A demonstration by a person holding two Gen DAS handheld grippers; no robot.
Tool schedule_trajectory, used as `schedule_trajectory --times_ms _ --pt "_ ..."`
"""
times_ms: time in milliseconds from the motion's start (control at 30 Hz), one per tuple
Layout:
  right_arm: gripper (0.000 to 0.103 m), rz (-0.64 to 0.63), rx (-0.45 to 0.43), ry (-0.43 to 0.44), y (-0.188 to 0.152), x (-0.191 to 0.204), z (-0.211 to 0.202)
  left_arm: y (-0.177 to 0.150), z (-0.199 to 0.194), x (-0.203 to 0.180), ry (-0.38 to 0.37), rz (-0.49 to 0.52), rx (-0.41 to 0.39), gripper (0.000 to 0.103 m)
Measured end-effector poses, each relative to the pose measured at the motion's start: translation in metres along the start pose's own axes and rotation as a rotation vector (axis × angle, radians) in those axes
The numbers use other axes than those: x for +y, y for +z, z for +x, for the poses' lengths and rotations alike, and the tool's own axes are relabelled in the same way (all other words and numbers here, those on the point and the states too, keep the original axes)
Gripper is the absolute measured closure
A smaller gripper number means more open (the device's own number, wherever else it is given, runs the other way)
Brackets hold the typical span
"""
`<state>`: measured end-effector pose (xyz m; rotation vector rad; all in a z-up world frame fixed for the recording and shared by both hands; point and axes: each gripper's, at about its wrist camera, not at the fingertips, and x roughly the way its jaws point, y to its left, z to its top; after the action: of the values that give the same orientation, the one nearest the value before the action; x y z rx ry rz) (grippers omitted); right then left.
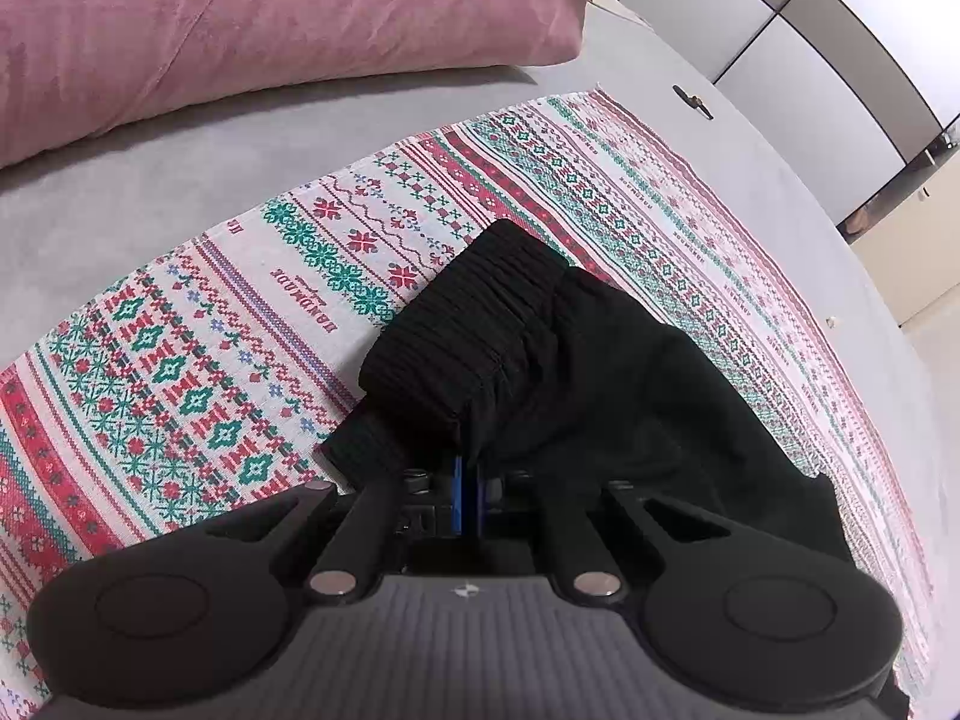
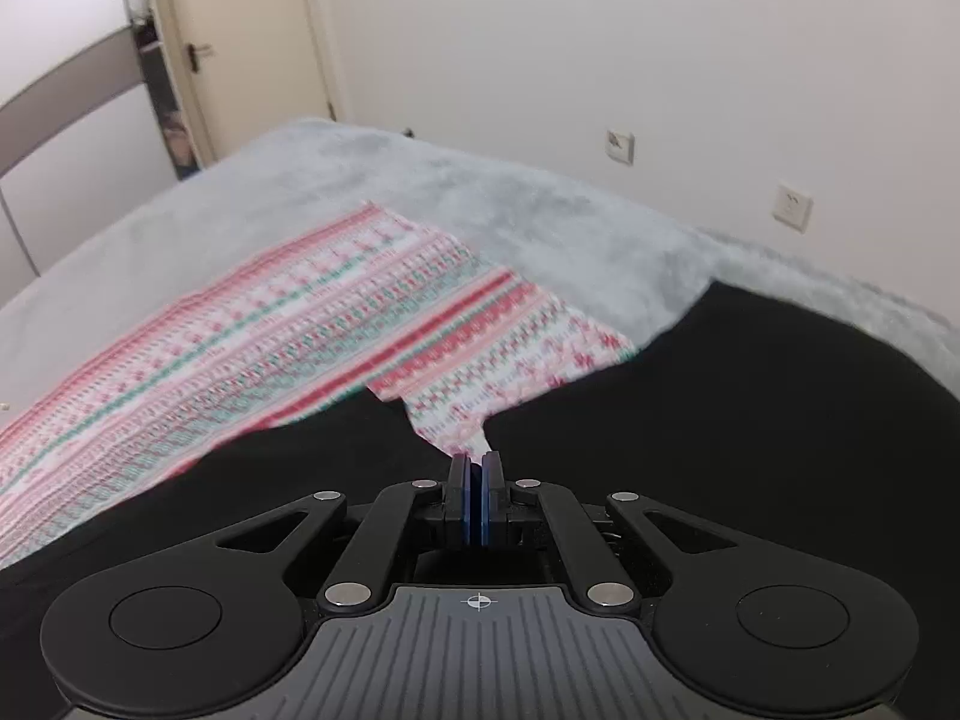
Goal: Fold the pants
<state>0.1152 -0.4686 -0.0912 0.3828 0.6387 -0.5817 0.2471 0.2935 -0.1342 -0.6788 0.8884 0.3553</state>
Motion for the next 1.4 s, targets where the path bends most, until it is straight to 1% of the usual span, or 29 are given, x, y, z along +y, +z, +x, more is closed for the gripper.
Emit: schedule_trajectory --times_ms 133,267,367,433,500,533,567,633,700,733,767,833,933,1033,1067,1167,1233,1267,1333,1367,1400 --pt "0.102 -0.015 0.009 -0.017 -0.003 0.0 0.0 -0.003 0.001 -0.002 0.012 0.019 0.0 0.076" --pt "0.102 -0.057 -0.016 -0.035 -0.009 0.005 -0.018 -0.005 0.004 -0.01 0.043 0.073 -0.003 0.076" --pt "0.102 -0.055 0.038 -0.061 -0.015 -0.002 -0.006 -0.005 0.004 -0.012 0.049 0.083 -0.005 0.075" --pt "0.102 -0.058 0.035 -0.055 -0.016 -0.003 -0.007 -0.005 0.005 -0.01 0.032 0.081 0.011 0.071" --pt "0.101 -0.076 0.025 -0.06 -0.018 0.0 -0.01 -0.004 0.005 -0.006 -0.007 0.058 0.047 0.052" --pt "0.097 -0.08 0.027 -0.063 -0.02 0.001 -0.011 -0.003 0.005 -0.001 -0.037 0.024 0.064 0.05" --pt "0.091 -0.082 0.032 -0.066 -0.021 0.002 -0.011 -0.004 0.003 0.004 -0.056 -0.005 0.077 0.047" --pt "0.09 -0.071 0.04 -0.054 -0.024 0.003 -0.016 -0.006 -0.002 0.012 -0.071 -0.042 0.084 0.042" --pt "0.084 -0.025 0.058 0.022 -0.026 0.001 -0.023 -0.009 -0.01 0.021 -0.068 -0.063 0.074 0.029" --pt "0.077 0.003 0.079 0.079 -0.027 -0.002 -0.025 -0.009 -0.014 0.024 -0.064 -0.071 0.062 0.027" --pt "0.069 0.028 0.107 0.127 -0.029 -0.003 -0.025 -0.009 -0.015 0.028 -0.058 -0.084 0.053 0.026" --pt "0.064 0.044 0.197 0.212 -0.033 -0.003 -0.018 -0.009 -0.012 0.036 -0.078 -0.131 0.06 0.026" --pt "0.064 0.02 0.302 0.278 -0.041 0.003 -0.009 -0.01 -0.002 0.04 -0.115 -0.198 0.122 0.026" --pt "0.064 -0.004 0.385 0.356 -0.05 0.009 -0.003 -0.011 0.002 0.034 -0.123 -0.219 0.11 0.026" --pt "0.064 -0.005 0.402 0.363 -0.053 0.009 0.0 -0.011 0.004 0.032 -0.12 -0.229 0.104 0.025" --pt "0.064 0.003 0.453 0.314 -0.059 0.007 0.012 -0.009 0.009 0.026 -0.124 -0.264 0.101 0.014" --pt "0.063 0.042 0.484 0.333 -0.061 0.002 0.017 -0.007 0.01 0.023 -0.117 -0.258 0.092 0.014" --pt "0.061 0.058 0.496 0.337 -0.063 0.0 0.019 -0.007 0.011 0.024 -0.113 -0.265 0.087 0.014" --pt "0.061 0.109 0.498 0.315 -0.063 -0.007 0.023 -0.007 0.01 0.022 -0.105 -0.275 0.072 0.016" --pt "0.061 0.151 0.49 0.319 -0.061 -0.011 0.024 -0.008 0.01 0.02 -0.098 -0.269 0.065 0.023" --pt "0.06 0.197 0.471 0.329 -0.059 -0.015 0.024 -0.008 0.01 0.019 -0.087 -0.261 0.056 0.034"
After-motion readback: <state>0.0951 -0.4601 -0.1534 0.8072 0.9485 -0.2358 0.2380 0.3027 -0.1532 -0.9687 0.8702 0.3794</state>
